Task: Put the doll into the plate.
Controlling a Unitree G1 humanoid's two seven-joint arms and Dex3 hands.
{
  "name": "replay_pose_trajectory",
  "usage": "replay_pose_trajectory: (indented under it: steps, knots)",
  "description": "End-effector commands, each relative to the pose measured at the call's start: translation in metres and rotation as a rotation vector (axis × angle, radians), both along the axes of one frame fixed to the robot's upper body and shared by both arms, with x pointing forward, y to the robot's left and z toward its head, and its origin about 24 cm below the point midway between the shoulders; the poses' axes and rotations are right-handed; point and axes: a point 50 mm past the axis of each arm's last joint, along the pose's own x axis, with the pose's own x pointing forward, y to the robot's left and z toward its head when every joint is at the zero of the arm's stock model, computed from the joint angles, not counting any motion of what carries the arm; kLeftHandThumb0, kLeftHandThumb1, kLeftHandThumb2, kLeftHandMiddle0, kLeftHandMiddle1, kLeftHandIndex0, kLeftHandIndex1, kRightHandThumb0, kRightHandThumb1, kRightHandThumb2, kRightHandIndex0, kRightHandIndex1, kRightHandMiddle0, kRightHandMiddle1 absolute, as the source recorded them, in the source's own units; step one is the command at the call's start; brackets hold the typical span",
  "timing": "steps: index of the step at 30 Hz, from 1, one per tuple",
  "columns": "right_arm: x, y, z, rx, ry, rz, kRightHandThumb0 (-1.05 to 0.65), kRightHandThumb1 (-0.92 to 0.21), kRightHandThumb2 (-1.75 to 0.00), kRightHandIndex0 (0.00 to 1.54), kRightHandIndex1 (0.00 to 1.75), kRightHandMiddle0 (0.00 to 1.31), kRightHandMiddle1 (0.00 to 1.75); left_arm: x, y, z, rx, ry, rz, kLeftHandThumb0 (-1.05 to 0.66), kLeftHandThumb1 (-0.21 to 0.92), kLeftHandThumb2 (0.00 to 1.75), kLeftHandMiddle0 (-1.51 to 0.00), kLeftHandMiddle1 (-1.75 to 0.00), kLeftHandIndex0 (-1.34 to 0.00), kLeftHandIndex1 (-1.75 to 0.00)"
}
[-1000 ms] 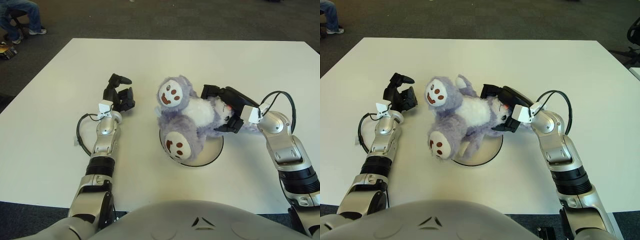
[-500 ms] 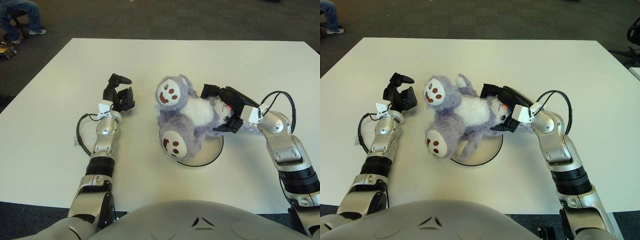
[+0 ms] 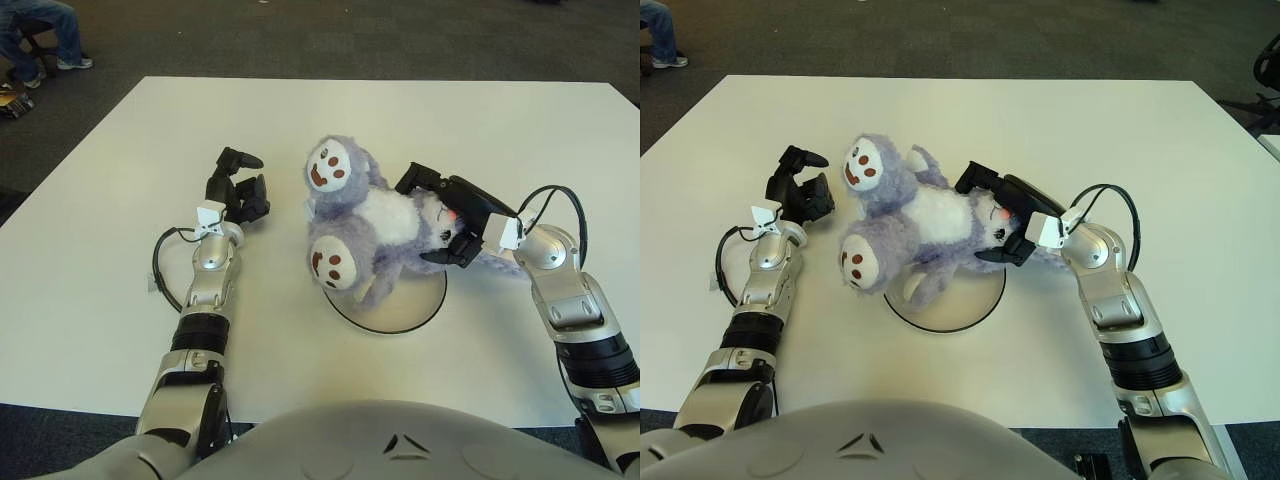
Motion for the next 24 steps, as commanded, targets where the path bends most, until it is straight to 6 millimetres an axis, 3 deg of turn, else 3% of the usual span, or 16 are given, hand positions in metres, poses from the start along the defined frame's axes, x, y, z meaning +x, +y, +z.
replay_pose_trajectory:
  steps: [1,3,7,15,24]
  knots:
    - [0.0015,-0.0028,0.0013,0.028,-0.011,-0.003,-0.28,-0.31,-0.97,0.33,1.75,0.0,0.77,-0.0253,-0.0081,-0.0413,-0.053,0.156,0.012,-0.41,0.57,1.0,-1.17,-1.75,-0.42,-1.75]
    - [0.0021,-0.0034,0.001,0.034,-0.011,0.003,-0.46,-0.31,-0.87,0.32,1.75,0.0,0.7,-0.0255,-0.0081,-0.0413,-0.052,0.155,0.012,-0.41,0.57,1.0,-1.17,-1.75,-0.42,-1.75]
    - [0.0032,-0.0048,0.0004,0.038,-0.013,0.012,-0.59,-0.33,-0.79,0.38,1.75,0.0,0.64,-0.0256,-0.0079,-0.0414,-0.052,0.152,0.014,-0.41,0.57,1.0,-1.17,-1.75,-0.42,-1.75]
    - [0.0048,-0.0075,0.0003,0.024,-0.038,0.039,-0.73,-0.45,-0.64,0.46,1.75,0.0,0.39,-0.0256,-0.0078,-0.0416,-0.056,0.148,0.02,-0.41,0.56,1.01,-1.18,-1.75,-0.42,-1.75]
    - [0.0076,-0.0107,0.0013,0.045,-0.062,0.082,-0.75,-0.51,-0.58,0.56,1.75,0.0,0.14,-0.0254,-0.0081,-0.0418,-0.054,0.15,0.014,-0.41,0.56,1.01,-1.18,-1.75,-0.43,-1.75]
